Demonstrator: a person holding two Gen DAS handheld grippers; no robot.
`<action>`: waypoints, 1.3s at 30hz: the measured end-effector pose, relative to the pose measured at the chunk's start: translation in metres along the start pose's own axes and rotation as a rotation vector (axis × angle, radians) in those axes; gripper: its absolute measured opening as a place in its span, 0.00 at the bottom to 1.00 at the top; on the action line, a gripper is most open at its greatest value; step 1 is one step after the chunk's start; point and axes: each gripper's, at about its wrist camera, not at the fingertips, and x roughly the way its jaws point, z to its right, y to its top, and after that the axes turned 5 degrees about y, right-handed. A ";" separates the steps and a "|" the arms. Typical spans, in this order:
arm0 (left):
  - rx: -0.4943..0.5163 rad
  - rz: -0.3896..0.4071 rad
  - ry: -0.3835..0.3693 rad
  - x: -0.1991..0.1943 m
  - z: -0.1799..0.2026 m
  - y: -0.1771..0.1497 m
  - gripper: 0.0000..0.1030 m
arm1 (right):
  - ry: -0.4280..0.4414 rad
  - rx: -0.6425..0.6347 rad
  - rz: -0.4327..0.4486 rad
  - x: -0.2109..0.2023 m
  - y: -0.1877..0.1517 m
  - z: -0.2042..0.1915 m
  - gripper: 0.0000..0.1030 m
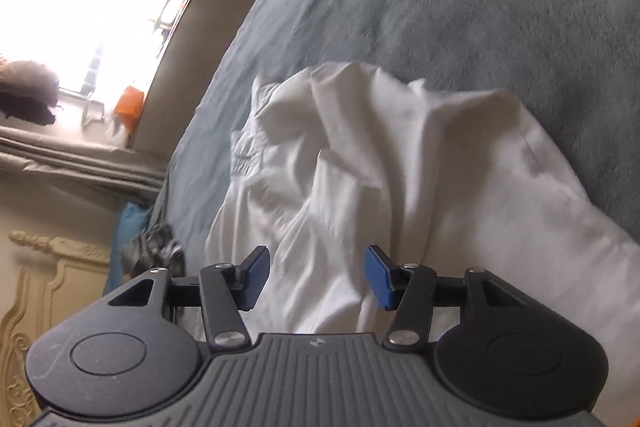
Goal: Fold clothes
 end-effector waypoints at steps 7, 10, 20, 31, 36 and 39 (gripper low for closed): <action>0.033 -0.053 0.001 0.022 0.005 -0.005 0.48 | -0.054 -0.108 0.007 0.018 0.000 -0.006 0.47; 0.052 -0.074 -0.005 0.030 0.010 -0.008 0.47 | -0.074 -0.158 0.017 0.026 0.002 -0.009 0.33; 0.035 -0.076 -0.035 0.033 0.003 -0.012 0.47 | -0.065 -0.303 0.052 0.033 0.003 -0.026 0.05; 0.035 -0.074 -0.032 0.036 0.003 -0.012 0.47 | -0.120 -0.213 0.007 0.052 0.011 -0.010 0.36; 0.036 -0.069 -0.039 0.038 0.004 -0.014 0.47 | -0.140 -0.225 -0.008 0.068 0.016 -0.010 0.36; 0.032 -0.064 -0.053 0.038 0.001 -0.015 0.47 | -0.136 -0.197 -0.011 0.072 0.016 -0.007 0.36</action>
